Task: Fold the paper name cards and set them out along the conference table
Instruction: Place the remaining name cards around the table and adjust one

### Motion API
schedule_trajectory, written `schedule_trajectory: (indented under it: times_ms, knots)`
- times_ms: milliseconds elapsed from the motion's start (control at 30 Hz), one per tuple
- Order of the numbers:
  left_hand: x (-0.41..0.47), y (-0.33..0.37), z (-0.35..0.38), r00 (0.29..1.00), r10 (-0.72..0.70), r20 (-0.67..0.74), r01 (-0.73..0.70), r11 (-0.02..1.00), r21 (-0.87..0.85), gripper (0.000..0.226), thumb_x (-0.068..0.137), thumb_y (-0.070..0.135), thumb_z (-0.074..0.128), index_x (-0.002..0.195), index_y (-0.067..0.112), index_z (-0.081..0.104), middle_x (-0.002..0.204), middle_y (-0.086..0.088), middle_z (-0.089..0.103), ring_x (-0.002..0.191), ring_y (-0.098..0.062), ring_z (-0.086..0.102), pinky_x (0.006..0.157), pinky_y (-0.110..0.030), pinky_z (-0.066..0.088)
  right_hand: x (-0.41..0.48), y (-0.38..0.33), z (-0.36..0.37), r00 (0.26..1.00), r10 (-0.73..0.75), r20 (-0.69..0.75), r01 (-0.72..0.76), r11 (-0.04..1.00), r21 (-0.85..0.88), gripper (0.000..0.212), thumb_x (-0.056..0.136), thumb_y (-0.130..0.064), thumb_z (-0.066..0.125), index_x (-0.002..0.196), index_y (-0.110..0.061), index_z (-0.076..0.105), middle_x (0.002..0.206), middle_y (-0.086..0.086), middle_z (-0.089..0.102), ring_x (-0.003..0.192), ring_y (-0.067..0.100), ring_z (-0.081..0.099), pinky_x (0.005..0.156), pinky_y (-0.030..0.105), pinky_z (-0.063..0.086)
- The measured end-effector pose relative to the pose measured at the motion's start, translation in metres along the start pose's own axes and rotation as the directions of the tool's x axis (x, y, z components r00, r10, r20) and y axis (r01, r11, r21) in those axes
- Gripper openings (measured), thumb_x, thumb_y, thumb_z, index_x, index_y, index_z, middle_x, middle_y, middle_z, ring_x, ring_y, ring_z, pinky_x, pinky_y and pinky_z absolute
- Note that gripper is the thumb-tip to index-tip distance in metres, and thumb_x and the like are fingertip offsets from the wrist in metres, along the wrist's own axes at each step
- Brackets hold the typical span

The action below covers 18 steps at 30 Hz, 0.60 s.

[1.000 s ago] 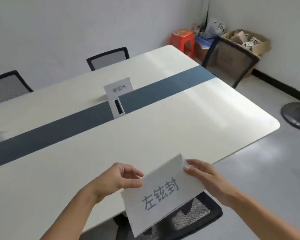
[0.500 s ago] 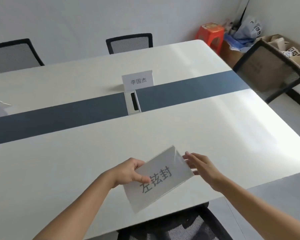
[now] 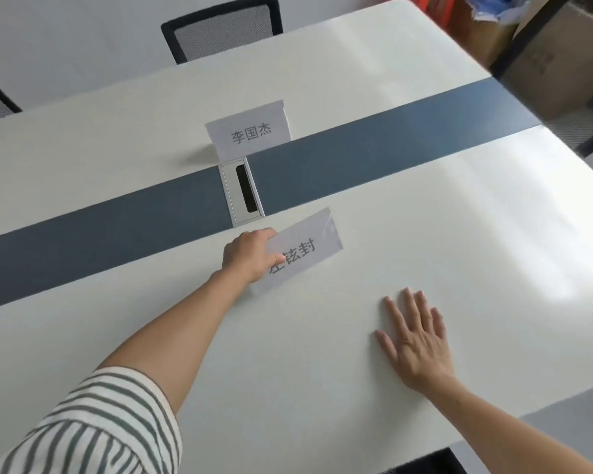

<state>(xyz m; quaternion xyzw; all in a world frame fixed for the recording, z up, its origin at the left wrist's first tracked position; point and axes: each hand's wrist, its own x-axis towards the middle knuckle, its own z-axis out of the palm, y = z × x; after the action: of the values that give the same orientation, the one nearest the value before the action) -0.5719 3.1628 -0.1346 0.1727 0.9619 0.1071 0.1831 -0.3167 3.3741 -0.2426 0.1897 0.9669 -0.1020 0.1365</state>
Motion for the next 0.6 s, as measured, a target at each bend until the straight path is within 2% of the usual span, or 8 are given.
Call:
schedule_trajectory:
  times_ms: [100, 233, 367, 600]
  knots:
    - [0.029, 0.003, 0.004, 0.998, 0.035, -0.042, -0.033, 0.997, 0.065, 0.046, 0.081, 0.041, 0.069, 0.123, 0.028, 0.059, 0.119, -0.008, 0.067, 0.111, -0.031, 0.059, 0.086, -0.035, 0.044, 0.002, 0.004, 0.007, 0.999, 0.018, -0.039, -0.018, 1.0, -0.009, 0.073, 0.089, -0.068, 0.015, 0.152, -0.032, 0.019, 0.162, 0.006, 0.013, 0.15, 0.025, 0.002, 0.117, 0.042, -0.001]
    - [0.053, 0.005, 0.006, 0.993, 0.092, -0.079, -0.085, 0.992, 0.096, 0.045, 0.083, 0.039, 0.067, 0.124, 0.025, 0.057, 0.117, -0.008, 0.068, 0.108, -0.031, 0.059, 0.084, -0.036, 0.041, 0.002, 0.004, 0.009, 0.999, 0.018, -0.044, -0.018, 1.0, -0.012, 0.071, 0.089, -0.066, 0.021, 0.15, -0.03, 0.025, 0.16, 0.008, 0.021, 0.149, 0.027, 0.008, 0.117, 0.044, 0.004]
    - [0.07, 0.0, 0.001, 0.991, 0.123, -0.053, -0.116, 0.986, 0.119, 0.043, 0.084, 0.038, 0.066, 0.123, 0.025, 0.055, 0.118, -0.002, 0.067, 0.106, -0.03, 0.06, 0.084, -0.036, 0.039, 0.002, 0.005, 0.007, 0.999, 0.02, -0.025, -0.021, 1.0, -0.013, 0.071, 0.089, -0.066, 0.02, 0.149, -0.029, 0.027, 0.16, 0.009, 0.023, 0.149, 0.028, 0.01, 0.117, 0.045, 0.007]
    - [0.083, -0.009, -0.002, 0.987, 0.163, 0.003, -0.161, 0.972, 0.173, 0.049, 0.085, 0.042, 0.063, 0.129, 0.025, 0.049, 0.123, -0.001, 0.064, 0.109, -0.029, 0.059, 0.087, -0.037, 0.041, 0.003, 0.005, 0.006, 1.0, 0.022, -0.012, -0.023, 1.0, -0.002, 0.071, 0.089, -0.066, 0.019, 0.148, -0.028, 0.032, 0.158, 0.009, 0.027, 0.148, 0.028, 0.013, 0.116, 0.045, 0.01]
